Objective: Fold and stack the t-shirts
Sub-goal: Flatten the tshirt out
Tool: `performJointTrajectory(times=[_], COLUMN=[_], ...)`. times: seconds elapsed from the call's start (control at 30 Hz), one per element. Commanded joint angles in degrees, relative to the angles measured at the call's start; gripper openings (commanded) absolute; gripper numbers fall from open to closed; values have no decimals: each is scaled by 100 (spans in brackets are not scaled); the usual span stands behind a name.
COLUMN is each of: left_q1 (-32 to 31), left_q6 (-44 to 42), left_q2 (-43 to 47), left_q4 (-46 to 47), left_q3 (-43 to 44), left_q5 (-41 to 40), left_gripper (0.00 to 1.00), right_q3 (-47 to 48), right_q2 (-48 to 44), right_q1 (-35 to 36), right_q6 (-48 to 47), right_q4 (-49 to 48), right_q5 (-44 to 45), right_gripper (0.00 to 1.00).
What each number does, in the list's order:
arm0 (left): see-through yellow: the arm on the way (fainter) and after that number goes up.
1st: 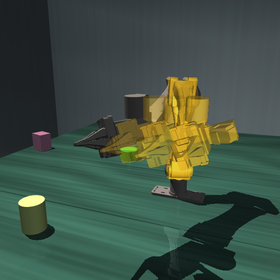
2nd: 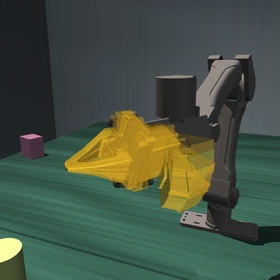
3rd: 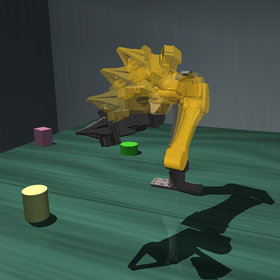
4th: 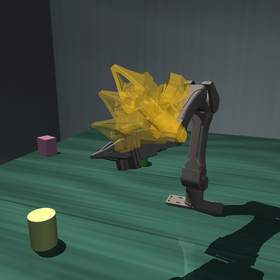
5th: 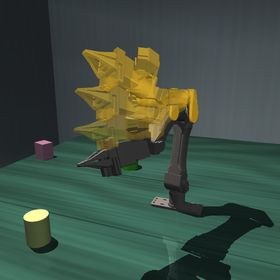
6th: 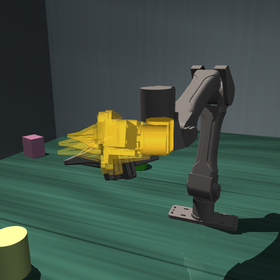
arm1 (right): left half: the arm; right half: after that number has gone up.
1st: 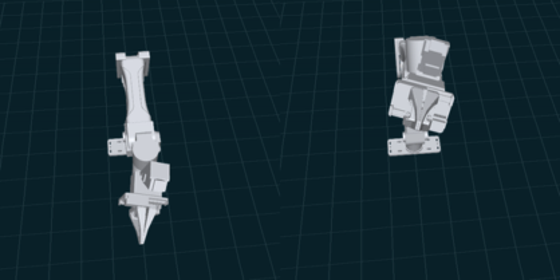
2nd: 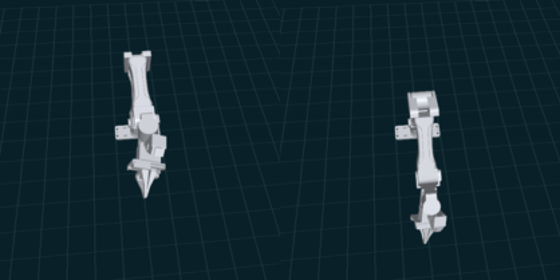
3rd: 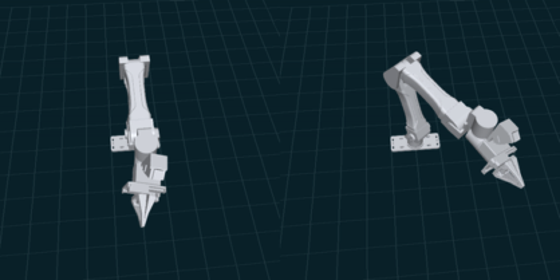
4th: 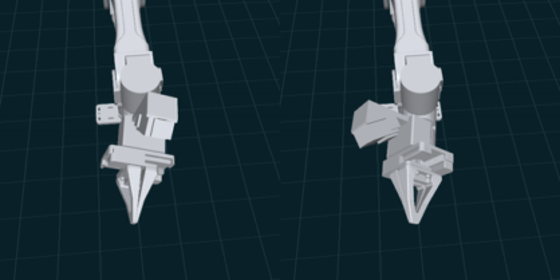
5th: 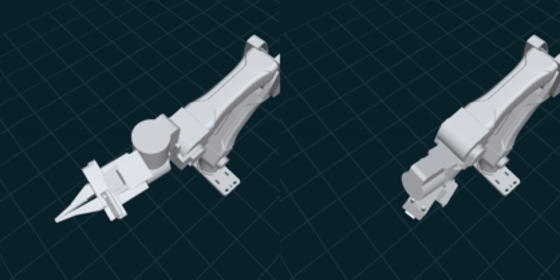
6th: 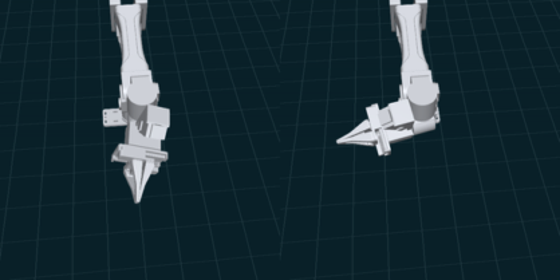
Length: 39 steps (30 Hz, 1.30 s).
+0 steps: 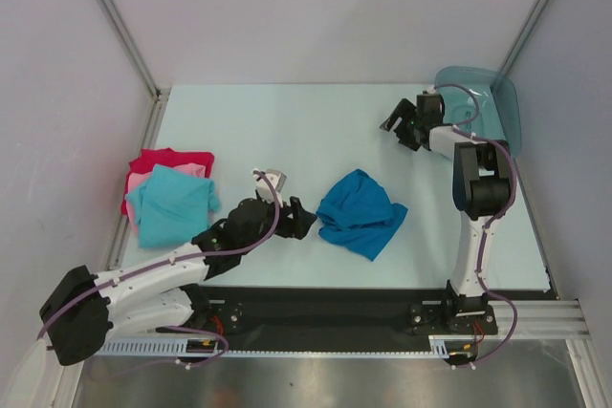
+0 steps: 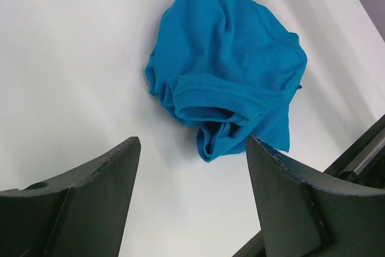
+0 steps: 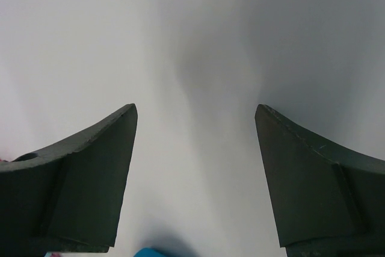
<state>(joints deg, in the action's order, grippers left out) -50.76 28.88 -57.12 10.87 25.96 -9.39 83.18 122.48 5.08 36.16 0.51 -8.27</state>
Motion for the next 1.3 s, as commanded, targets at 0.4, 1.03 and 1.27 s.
performJointTrajectory(times=[0.4, 1.03, 1.27], left_q1=[-13, -13, -74], left_q6=[-164, -6, -6], left_q2=[412, 527, 641], left_q4=[-288, -305, -516], left_q3=[50, 15, 103], left_q5=[-142, 86, 86], left_gripper=[77, 77, 76], right_q3=[-21, 647, 1350], right_q2=[-285, 126, 742], right_q1=[-666, -983, -974], right_q6=[-303, -426, -452], right_q4=[467, 388, 283], right_q5=[133, -341, -728], right_gripper=[84, 84, 84])
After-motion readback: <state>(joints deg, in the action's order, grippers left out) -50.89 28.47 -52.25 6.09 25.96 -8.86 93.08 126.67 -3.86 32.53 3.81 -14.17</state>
